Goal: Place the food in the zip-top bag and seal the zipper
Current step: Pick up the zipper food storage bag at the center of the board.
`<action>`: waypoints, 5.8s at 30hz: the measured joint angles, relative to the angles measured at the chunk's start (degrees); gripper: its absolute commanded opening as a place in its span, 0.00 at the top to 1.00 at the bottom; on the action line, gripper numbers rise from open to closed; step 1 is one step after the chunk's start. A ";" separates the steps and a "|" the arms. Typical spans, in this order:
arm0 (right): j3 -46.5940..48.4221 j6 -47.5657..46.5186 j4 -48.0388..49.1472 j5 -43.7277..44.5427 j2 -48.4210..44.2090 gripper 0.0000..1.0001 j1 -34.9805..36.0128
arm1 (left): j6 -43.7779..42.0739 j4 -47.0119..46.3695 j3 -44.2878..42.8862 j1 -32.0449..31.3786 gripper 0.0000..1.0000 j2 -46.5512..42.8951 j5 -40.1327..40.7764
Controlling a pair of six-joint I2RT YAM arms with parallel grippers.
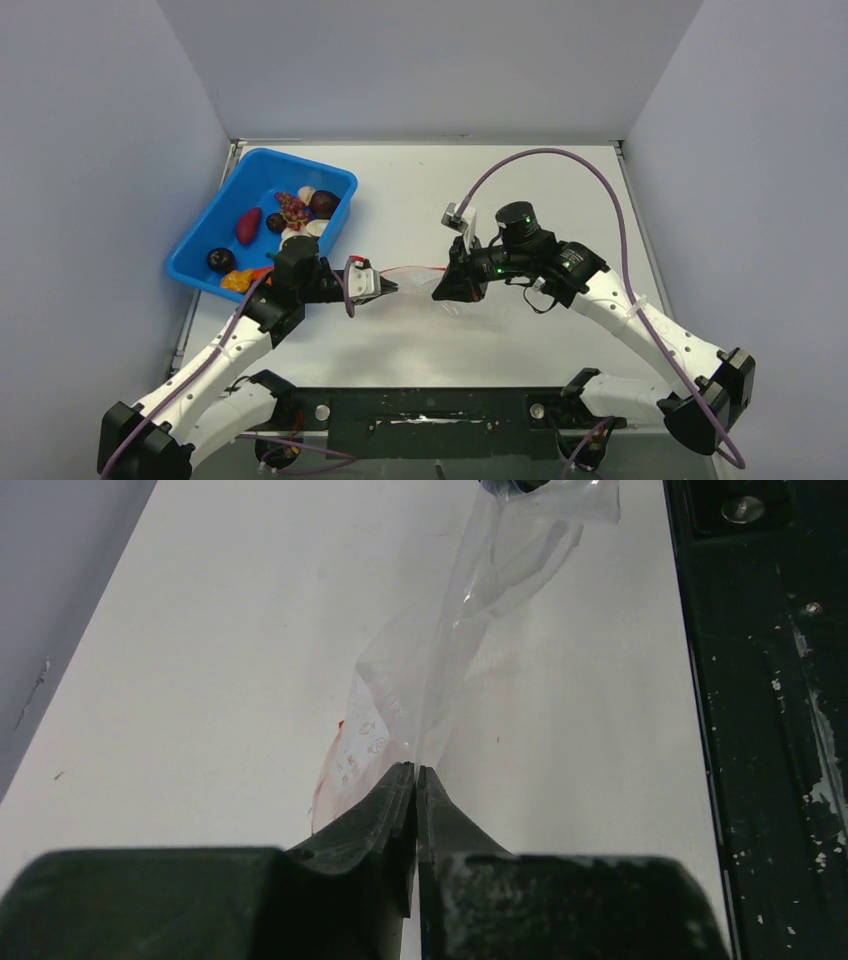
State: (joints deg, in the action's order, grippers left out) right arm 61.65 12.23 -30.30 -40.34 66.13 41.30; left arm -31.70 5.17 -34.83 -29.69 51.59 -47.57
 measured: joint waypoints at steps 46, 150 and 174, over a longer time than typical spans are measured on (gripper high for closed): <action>-11.56 -6.47 22.43 38.69 -19.89 0.37 2.14 | 64.92 -15.98 -11.93 0.00 1.00 4.76 21.38; -20.50 -18.82 54.69 41.64 7.58 0.41 10.97 | 134.09 -7.21 -5.03 12.04 1.00 7.21 36.94; -22.91 -34.34 87.71 40.89 30.40 0.26 18.73 | 145.76 -8.35 -3.82 12.59 1.00 2.12 40.22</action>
State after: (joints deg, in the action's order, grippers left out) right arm 38.74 -22.11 57.41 0.56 96.53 60.03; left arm 114.06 -3.18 -38.65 -17.10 53.71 -7.35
